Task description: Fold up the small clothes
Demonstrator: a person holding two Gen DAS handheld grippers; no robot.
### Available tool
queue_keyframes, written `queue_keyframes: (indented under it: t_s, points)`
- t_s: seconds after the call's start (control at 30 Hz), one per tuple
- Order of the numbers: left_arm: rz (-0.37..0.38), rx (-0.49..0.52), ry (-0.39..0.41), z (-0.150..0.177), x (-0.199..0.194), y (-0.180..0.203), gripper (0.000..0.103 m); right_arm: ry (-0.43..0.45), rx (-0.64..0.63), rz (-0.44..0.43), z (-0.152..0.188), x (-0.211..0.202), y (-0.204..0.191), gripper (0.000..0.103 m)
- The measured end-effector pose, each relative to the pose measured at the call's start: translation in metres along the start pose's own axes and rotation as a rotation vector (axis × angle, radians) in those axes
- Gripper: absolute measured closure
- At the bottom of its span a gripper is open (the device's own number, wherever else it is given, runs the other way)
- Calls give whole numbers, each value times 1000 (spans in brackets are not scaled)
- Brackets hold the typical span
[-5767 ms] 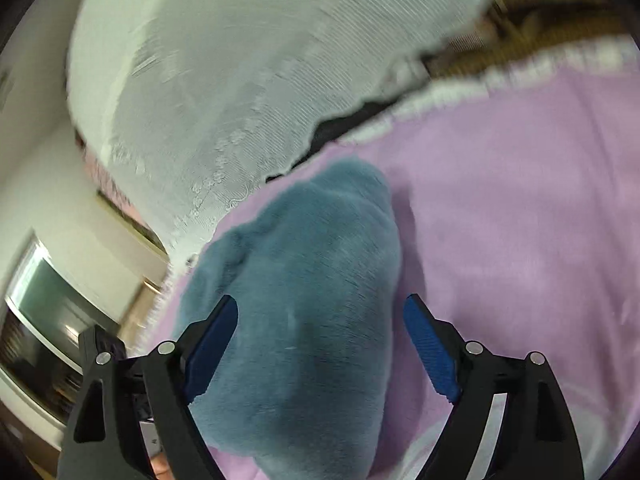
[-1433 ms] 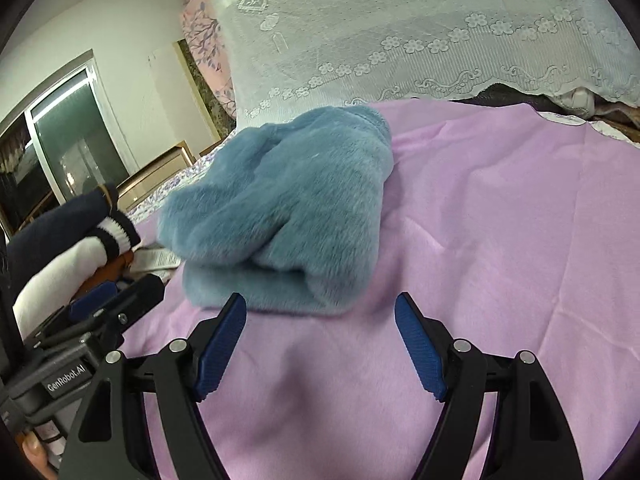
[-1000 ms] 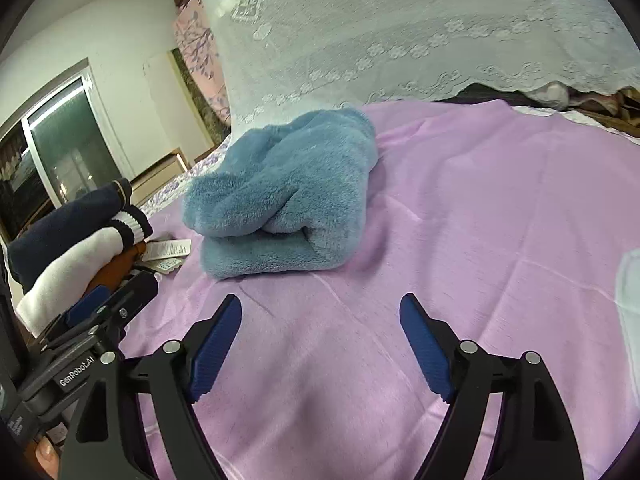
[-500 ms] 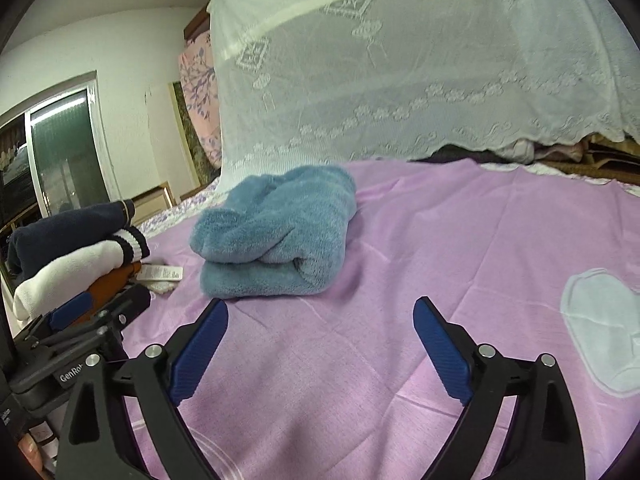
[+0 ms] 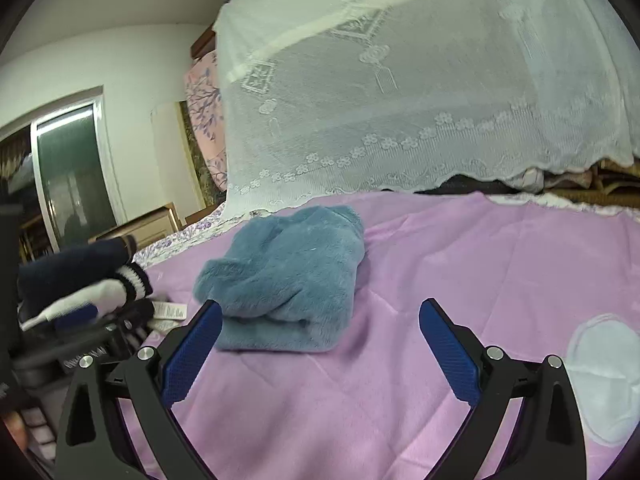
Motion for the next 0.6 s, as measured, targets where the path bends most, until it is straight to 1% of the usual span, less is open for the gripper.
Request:
queue_keyframes:
  t_s: [0.03, 0.1, 0.13, 0.17, 0.23, 0.37, 0.4, 0.53, 0.6]
  points:
    - [-5, -3, -30, 6, 12, 1, 5, -8, 6, 9, 6, 5, 5, 4]
    - [-16, 14, -132, 15, 33, 2, 5, -57, -4, 33, 14, 18, 8, 4]
    - [-16, 14, -158, 17, 36, 2, 5, -95, -2, 42, 16, 24, 9, 4]
    - [-17, 2, -169, 18, 36, 0, 5, -112, 6, 38, 17, 25, 8, 4]
    - [-11, -33, -141, 25, 26, -3, 5, -122, 14, 15, 22, 21, 6, 4]
    - [14, -27, -116, 45, 2, 0, 5, -161, -35, 38, 39, 11, 1, 4]
    - [10, -24, -105, 50, -5, 0, 5, -166, -32, 37, 40, 7, 2, 4]
    - [-31, -29, -39, 57, -39, -1, 5, -119, 17, 13, 39, -26, 11, 4]
    - [-48, -16, -19, 61, -57, 0, 5, -120, -5, 3, 37, -38, 7, 4]
Point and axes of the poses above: each gripper's, at about its wrist camera, not at the fingertips, and x roughly the way its jaws point, y to its right, z to its underside, the point moved 1 cm from there along x, roughly the way its jaws point, and after that the axes turned 10 degrees about x, right-handed, at the moved point
